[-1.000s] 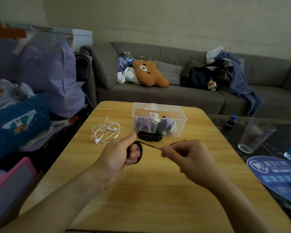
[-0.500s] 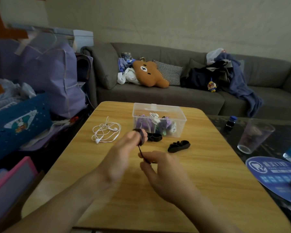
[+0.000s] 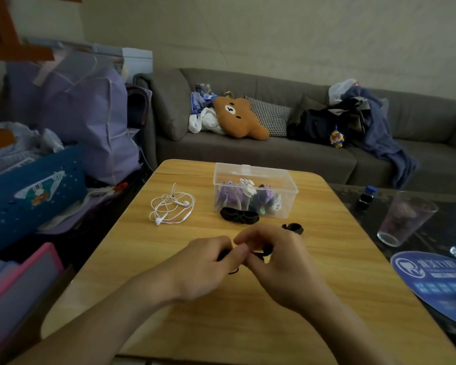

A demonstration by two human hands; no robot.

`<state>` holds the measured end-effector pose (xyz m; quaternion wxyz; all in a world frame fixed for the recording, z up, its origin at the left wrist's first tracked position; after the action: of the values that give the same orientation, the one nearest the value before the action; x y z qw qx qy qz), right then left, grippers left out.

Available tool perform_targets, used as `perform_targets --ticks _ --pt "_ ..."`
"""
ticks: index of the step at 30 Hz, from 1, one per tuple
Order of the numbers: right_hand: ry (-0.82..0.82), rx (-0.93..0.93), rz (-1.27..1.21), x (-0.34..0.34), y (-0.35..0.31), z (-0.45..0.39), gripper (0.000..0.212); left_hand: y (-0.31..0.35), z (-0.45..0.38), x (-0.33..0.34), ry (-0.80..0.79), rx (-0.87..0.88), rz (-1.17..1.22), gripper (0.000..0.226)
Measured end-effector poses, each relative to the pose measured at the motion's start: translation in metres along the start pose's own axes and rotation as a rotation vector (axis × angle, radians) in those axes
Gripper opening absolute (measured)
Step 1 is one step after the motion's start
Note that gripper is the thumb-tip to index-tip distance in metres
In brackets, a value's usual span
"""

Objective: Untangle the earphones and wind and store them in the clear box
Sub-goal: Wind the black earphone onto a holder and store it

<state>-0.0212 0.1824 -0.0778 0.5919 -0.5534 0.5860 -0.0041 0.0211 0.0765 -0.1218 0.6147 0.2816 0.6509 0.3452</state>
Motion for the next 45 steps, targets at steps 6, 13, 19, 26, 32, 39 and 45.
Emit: perform_targets --ticks 6,13,19,26,32,39,45 --pt "-0.121 0.06 -0.044 0.017 0.017 -0.002 0.013 -0.005 -0.002 0.006 -0.103 0.044 0.044 0.011" --pt "0.01 0.056 -0.438 0.022 0.019 -0.008 0.019 0.014 -0.002 -0.018 0.095 0.202 0.319 0.029" --pt "0.054 -0.121 -0.414 0.019 -0.002 -0.004 0.022 0.017 0.002 -0.029 0.178 0.242 0.569 0.035" --pt "0.026 -0.148 -0.213 0.014 -0.007 -0.004 0.017 0.017 0.003 -0.029 0.213 0.196 0.61 0.041" --pt "-0.143 -0.19 -0.132 0.027 -0.018 0.004 0.011 0.024 0.008 -0.035 0.281 0.164 0.61 0.06" --pt "0.043 -0.377 0.046 0.024 -0.041 0.001 0.015 0.014 0.009 -0.051 0.487 0.175 0.696 0.038" --pt "0.085 -0.34 0.181 0.035 -0.042 -0.002 0.016 0.004 0.011 -0.055 0.572 0.061 0.644 0.029"
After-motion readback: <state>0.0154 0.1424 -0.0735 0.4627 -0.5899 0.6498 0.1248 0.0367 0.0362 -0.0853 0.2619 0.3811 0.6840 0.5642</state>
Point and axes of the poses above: each hand's wrist, its own z-axis away from the middle knuckle, its own x-axis out of the palm, y = z × x, the point moved 10 cm from there along -z, towards the middle knuckle, and after that the axes turned 3 degrees about z, right-handed, at the moved point
